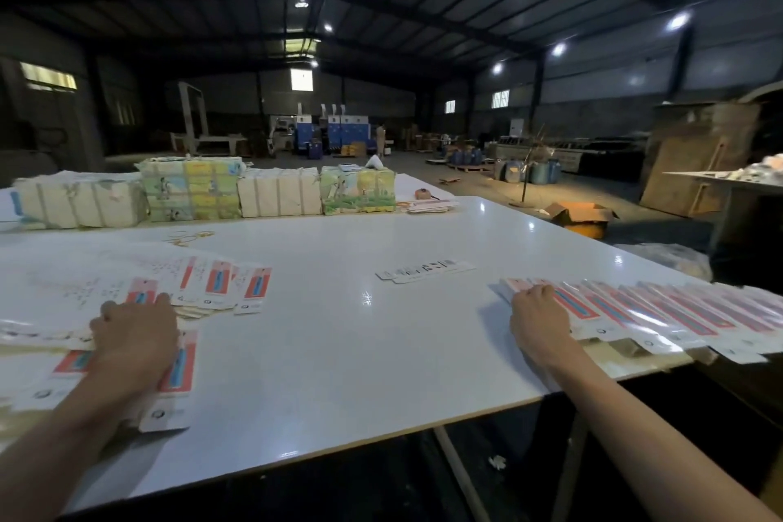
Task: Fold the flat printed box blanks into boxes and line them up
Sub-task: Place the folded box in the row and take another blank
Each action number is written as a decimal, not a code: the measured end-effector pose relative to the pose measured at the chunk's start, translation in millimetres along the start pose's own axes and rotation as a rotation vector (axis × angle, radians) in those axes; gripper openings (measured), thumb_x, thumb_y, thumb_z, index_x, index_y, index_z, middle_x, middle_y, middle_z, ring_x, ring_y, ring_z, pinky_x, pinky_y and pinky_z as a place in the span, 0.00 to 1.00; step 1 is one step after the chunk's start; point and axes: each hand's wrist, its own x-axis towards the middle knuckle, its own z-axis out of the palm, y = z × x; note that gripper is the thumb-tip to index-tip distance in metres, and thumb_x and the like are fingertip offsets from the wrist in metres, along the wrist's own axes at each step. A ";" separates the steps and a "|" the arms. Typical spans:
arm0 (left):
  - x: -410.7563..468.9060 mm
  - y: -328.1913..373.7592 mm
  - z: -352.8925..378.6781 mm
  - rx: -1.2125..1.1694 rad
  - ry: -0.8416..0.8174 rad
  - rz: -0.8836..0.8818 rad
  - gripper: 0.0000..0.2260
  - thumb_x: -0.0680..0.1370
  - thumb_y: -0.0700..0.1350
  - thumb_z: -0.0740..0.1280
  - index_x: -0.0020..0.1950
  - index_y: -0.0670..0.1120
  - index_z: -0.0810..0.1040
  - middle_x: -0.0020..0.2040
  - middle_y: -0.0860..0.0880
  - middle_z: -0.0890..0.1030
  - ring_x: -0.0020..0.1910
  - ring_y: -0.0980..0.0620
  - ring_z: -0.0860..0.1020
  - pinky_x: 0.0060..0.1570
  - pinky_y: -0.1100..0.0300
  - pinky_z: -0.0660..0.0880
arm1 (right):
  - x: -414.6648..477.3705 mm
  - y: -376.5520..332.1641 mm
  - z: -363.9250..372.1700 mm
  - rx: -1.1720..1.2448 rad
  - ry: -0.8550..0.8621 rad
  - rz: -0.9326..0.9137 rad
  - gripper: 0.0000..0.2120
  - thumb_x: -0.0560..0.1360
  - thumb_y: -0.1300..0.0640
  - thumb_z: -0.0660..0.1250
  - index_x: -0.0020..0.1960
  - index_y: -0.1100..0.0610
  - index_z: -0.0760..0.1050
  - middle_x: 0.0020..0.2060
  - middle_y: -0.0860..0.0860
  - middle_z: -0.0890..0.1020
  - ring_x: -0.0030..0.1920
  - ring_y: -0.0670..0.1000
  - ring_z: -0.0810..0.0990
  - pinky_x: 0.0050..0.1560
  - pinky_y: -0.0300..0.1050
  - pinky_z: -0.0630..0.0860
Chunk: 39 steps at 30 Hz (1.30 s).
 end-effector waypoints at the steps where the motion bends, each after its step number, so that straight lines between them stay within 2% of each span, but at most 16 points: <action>1: 2.8 -2.3 2.7 -0.001 0.022 0.003 0.22 0.83 0.48 0.63 0.75 0.46 0.63 0.66 0.38 0.74 0.66 0.38 0.70 0.68 0.44 0.74 | 0.7 0.4 0.6 -0.037 -0.008 0.014 0.18 0.84 0.60 0.61 0.73 0.61 0.73 0.71 0.61 0.75 0.73 0.59 0.72 0.66 0.48 0.76; 4: 13.7 -8.6 3.3 -0.059 0.052 -0.019 0.18 0.82 0.46 0.65 0.70 0.44 0.68 0.62 0.38 0.76 0.64 0.38 0.71 0.63 0.46 0.76 | 5.1 -5.5 -0.3 -0.098 0.024 -0.007 0.19 0.83 0.58 0.61 0.72 0.61 0.73 0.70 0.61 0.75 0.72 0.60 0.72 0.72 0.51 0.71; 7: 19.4 -10.9 -5.4 0.012 0.032 0.008 0.16 0.80 0.45 0.69 0.66 0.44 0.74 0.59 0.41 0.78 0.63 0.39 0.72 0.59 0.51 0.75 | 9.6 -30.3 -9.9 -0.070 0.112 -0.103 0.18 0.83 0.55 0.60 0.70 0.60 0.74 0.69 0.59 0.76 0.71 0.60 0.71 0.75 0.55 0.66; 11: 14.4 0.8 -11.6 0.192 0.177 0.059 0.13 0.82 0.49 0.65 0.67 0.50 0.77 0.58 0.49 0.82 0.60 0.46 0.79 0.59 0.53 0.79 | 9.8 -93.7 -30.7 0.153 0.210 -0.279 0.15 0.81 0.58 0.59 0.65 0.59 0.77 0.66 0.58 0.78 0.70 0.60 0.72 0.70 0.55 0.67; 15: 6.4 14.2 -21.7 0.306 0.324 0.119 0.11 0.79 0.46 0.70 0.62 0.51 0.80 0.53 0.51 0.84 0.52 0.51 0.83 0.49 0.58 0.79 | 1.9 -165.3 -48.2 0.301 0.276 -0.543 0.13 0.82 0.58 0.60 0.62 0.60 0.78 0.62 0.57 0.80 0.66 0.60 0.74 0.62 0.54 0.72; 17: 4.9 22.7 -26.8 0.309 0.368 0.162 0.11 0.80 0.43 0.68 0.62 0.51 0.80 0.53 0.51 0.84 0.52 0.50 0.84 0.47 0.57 0.78 | -2.6 -197.2 -52.8 0.377 0.249 -0.675 0.13 0.84 0.56 0.60 0.62 0.60 0.78 0.61 0.56 0.80 0.65 0.58 0.74 0.60 0.53 0.72; 19: 1.2 35.4 -29.6 0.288 0.391 0.212 0.11 0.82 0.43 0.66 0.63 0.52 0.80 0.54 0.51 0.84 0.52 0.50 0.84 0.46 0.57 0.78 | -11.6 -224.6 -54.9 0.617 0.108 -0.728 0.14 0.85 0.52 0.61 0.65 0.58 0.78 0.61 0.54 0.81 0.63 0.56 0.76 0.61 0.53 0.74; 21: -4.5 51.2 -26.8 0.213 0.421 0.290 0.11 0.83 0.44 0.67 0.64 0.52 0.80 0.56 0.50 0.84 0.54 0.49 0.84 0.48 0.56 0.78 | -26.1 -245.0 -53.6 1.057 -0.170 -0.610 0.18 0.85 0.44 0.61 0.67 0.55 0.76 0.56 0.52 0.83 0.56 0.55 0.80 0.60 0.56 0.78; 23: -10.9 67.9 -19.5 0.146 0.472 0.387 0.12 0.84 0.45 0.67 0.67 0.51 0.79 0.57 0.49 0.84 0.56 0.49 0.83 0.51 0.54 0.81 | -36.5 -260.1 -46.4 1.435 -0.427 -0.378 0.22 0.84 0.38 0.61 0.70 0.52 0.72 0.52 0.54 0.84 0.50 0.55 0.83 0.58 0.56 0.82; 25: -24.5 85.4 -10.3 0.170 0.542 0.500 0.14 0.81 0.43 0.71 0.66 0.50 0.80 0.55 0.48 0.84 0.54 0.48 0.83 0.46 0.54 0.82 | -33.5 -265.7 -41.1 1.681 -0.600 -0.196 0.23 0.84 0.37 0.62 0.69 0.53 0.70 0.51 0.59 0.86 0.46 0.56 0.84 0.52 0.51 0.83; 27: -39.1 98.2 -0.3 0.213 0.638 0.625 0.13 0.72 0.43 0.80 0.55 0.49 0.85 0.43 0.49 0.84 0.42 0.50 0.84 0.33 0.57 0.80 | -23.9 -262.3 -39.5 1.921 -0.691 -0.084 0.20 0.85 0.44 0.65 0.67 0.58 0.71 0.48 0.60 0.87 0.45 0.57 0.86 0.47 0.49 0.84; 29: -49.1 106.5 14.3 0.182 0.741 0.742 0.14 0.69 0.48 0.83 0.52 0.49 0.87 0.38 0.50 0.83 0.35 0.51 0.82 0.27 0.59 0.79 | -16.3 -256.7 -36.7 2.038 -0.644 -0.013 0.15 0.83 0.57 0.68 0.67 0.63 0.72 0.46 0.59 0.88 0.44 0.55 0.88 0.43 0.46 0.84; 31: -54.4 112.9 20.8 -0.013 0.674 0.770 0.18 0.75 0.61 0.75 0.59 0.51 0.86 0.45 0.51 0.85 0.39 0.51 0.82 0.31 0.57 0.81 | -13.9 -252.4 -31.4 2.050 -0.599 0.066 0.13 0.80 0.68 0.65 0.64 0.64 0.72 0.49 0.63 0.86 0.42 0.55 0.88 0.41 0.47 0.84; 34: -44.0 120.3 6.3 -0.592 0.272 0.542 0.30 0.78 0.76 0.56 0.65 0.56 0.78 0.55 0.56 0.81 0.47 0.56 0.80 0.41 0.58 0.80 | -9.9 -249.8 -24.0 2.049 -0.615 0.118 0.14 0.78 0.73 0.64 0.63 0.64 0.72 0.51 0.64 0.86 0.46 0.60 0.89 0.49 0.58 0.86; 36: -22.9 125.2 -3.7 -0.800 0.072 0.391 0.28 0.80 0.73 0.55 0.67 0.54 0.74 0.57 0.54 0.80 0.48 0.55 0.83 0.47 0.53 0.84 | -8.7 -247.2 -23.4 2.021 -0.651 0.043 0.14 0.80 0.71 0.65 0.65 0.65 0.72 0.47 0.61 0.88 0.46 0.58 0.89 0.47 0.53 0.86; 39: 10.6 128.4 -6.1 -1.271 -0.363 0.192 0.26 0.84 0.67 0.58 0.63 0.47 0.80 0.51 0.44 0.87 0.47 0.44 0.88 0.58 0.43 0.84 | -11.5 -244.1 -27.7 2.040 -0.758 -0.091 0.14 0.82 0.66 0.67 0.67 0.63 0.72 0.48 0.59 0.89 0.48 0.56 0.90 0.43 0.45 0.85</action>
